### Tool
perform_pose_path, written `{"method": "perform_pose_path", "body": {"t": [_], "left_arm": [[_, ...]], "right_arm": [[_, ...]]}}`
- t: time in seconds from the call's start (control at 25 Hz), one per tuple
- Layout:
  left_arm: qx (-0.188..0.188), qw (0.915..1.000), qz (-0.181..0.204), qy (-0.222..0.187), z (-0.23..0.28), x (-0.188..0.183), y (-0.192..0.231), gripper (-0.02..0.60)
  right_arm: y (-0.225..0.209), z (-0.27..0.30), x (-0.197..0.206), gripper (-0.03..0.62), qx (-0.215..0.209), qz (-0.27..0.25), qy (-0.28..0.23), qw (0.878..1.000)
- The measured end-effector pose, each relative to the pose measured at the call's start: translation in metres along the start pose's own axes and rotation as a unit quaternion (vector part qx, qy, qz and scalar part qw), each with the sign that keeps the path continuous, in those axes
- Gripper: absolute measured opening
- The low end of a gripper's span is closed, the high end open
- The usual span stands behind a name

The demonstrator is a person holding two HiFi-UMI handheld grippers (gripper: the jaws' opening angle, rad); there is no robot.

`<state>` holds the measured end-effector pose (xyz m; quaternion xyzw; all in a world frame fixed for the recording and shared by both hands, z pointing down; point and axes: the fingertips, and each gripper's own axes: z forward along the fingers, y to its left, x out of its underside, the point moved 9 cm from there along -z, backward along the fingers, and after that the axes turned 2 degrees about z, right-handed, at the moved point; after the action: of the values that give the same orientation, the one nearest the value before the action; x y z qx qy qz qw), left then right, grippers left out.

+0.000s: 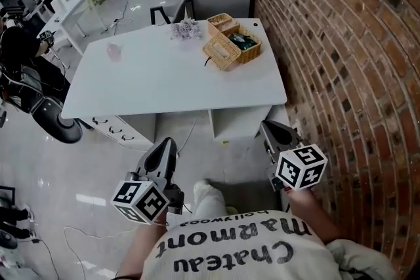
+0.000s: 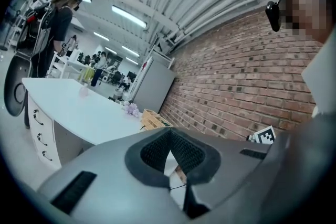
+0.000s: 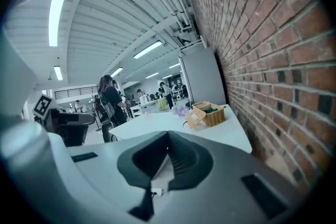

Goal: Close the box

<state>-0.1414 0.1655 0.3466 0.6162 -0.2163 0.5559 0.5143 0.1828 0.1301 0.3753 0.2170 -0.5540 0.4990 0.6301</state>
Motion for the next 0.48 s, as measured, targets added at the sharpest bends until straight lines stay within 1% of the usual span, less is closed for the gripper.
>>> {"method": "perform_pose_path", "body": {"t": [0.2, 0.32, 0.4, 0.48], "left_arm": [[0.011, 0.9999, -0.004, -0.001, 0.03, -0.005, 0.019, 0.002], [0.018, 0.9998, -0.006, 0.006, 0.049, -0.009, 0.036, 0.002], [0.025, 0.9996, -0.009, 0.009, 0.062, -0.015, 0.05, 0.002], [0.032, 0.9995, -0.006, 0.005, 0.078, -0.03, 0.064, 0.002]], "right_arm": [[-0.011, 0.025, 0.0, 0.003, 0.012, 0.002, 0.01, 1.0], [-0.012, 0.047, -0.004, 0.003, 0.016, -0.002, 0.02, 1.0], [-0.012, 0.064, -0.011, 0.003, 0.021, -0.005, 0.021, 1.0], [-0.012, 0.083, -0.024, 0.003, 0.02, -0.004, 0.012, 1.0]]}}
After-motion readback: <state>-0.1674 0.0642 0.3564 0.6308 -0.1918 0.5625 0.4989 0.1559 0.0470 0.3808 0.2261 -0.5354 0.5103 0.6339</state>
